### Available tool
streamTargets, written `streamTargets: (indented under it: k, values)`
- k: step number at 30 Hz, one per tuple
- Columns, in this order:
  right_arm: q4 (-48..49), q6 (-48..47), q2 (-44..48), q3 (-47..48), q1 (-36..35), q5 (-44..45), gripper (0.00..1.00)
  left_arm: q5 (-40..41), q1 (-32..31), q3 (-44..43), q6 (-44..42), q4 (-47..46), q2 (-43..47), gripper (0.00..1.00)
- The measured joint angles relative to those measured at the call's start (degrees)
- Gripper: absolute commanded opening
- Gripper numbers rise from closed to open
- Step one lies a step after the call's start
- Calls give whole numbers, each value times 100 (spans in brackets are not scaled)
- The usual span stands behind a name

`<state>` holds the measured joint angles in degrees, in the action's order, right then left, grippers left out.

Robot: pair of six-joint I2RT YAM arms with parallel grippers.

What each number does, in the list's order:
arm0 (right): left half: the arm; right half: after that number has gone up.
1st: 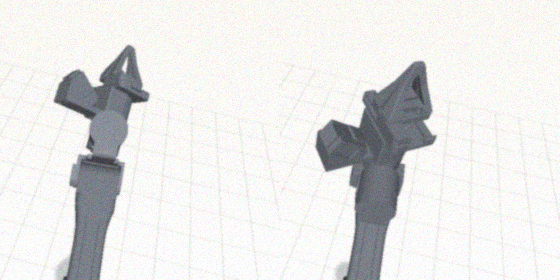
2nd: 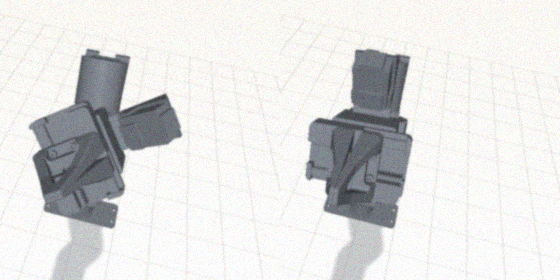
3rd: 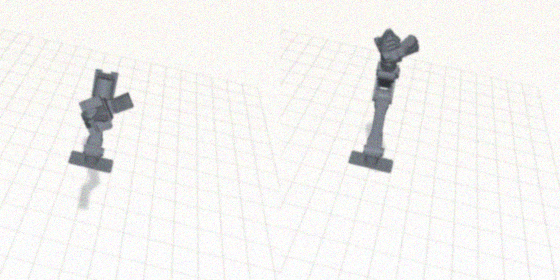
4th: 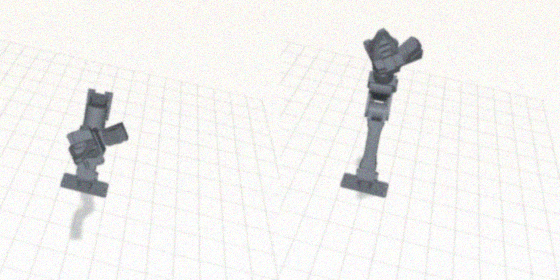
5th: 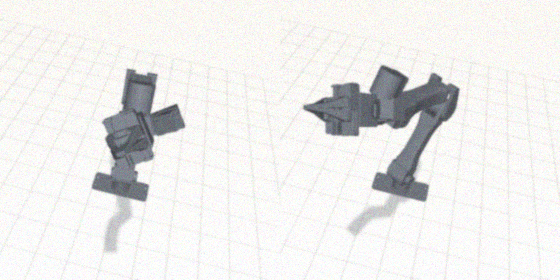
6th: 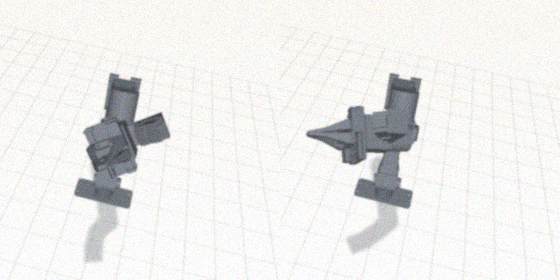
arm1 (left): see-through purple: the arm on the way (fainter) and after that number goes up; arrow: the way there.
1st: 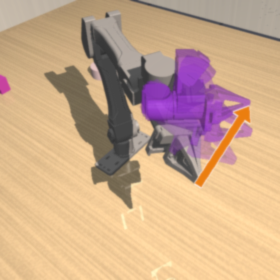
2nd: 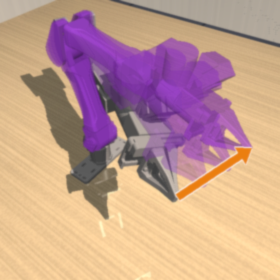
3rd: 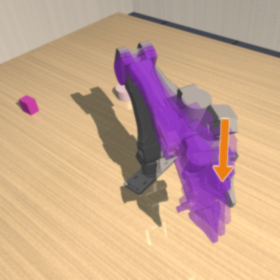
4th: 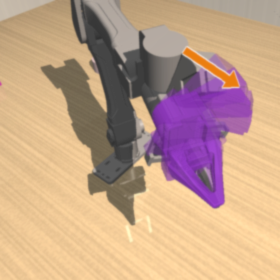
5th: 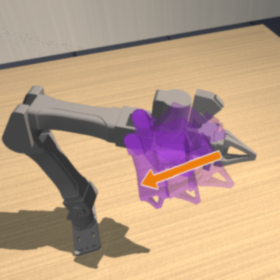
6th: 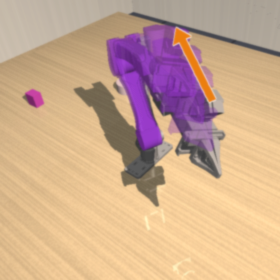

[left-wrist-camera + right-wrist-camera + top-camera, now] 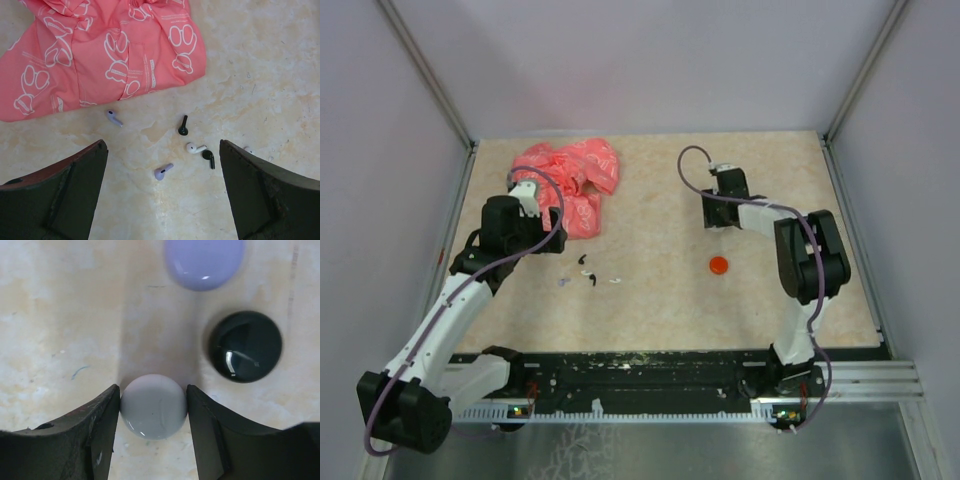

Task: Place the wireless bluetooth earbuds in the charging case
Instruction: Move the charging case to the center of the board.

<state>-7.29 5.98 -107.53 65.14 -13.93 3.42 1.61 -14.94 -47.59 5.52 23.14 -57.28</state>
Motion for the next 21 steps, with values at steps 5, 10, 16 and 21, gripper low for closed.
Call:
streamTargets:
  k: [5,10,16,21]
  values:
    - [-79,-382,0,17,-529,-63,51,-79,0,2,0,0,0,96]
    - [-111,-789,2,24,-1082,-186,51,-129,15,26,-2,-15,0,96]
    - [-201,-1318,15,24,-1751,-391,55,-144,22,52,-2,-37,0,96]
    - [-339,-1578,20,61,-1945,-507,64,-175,22,57,-2,-42,0,96]
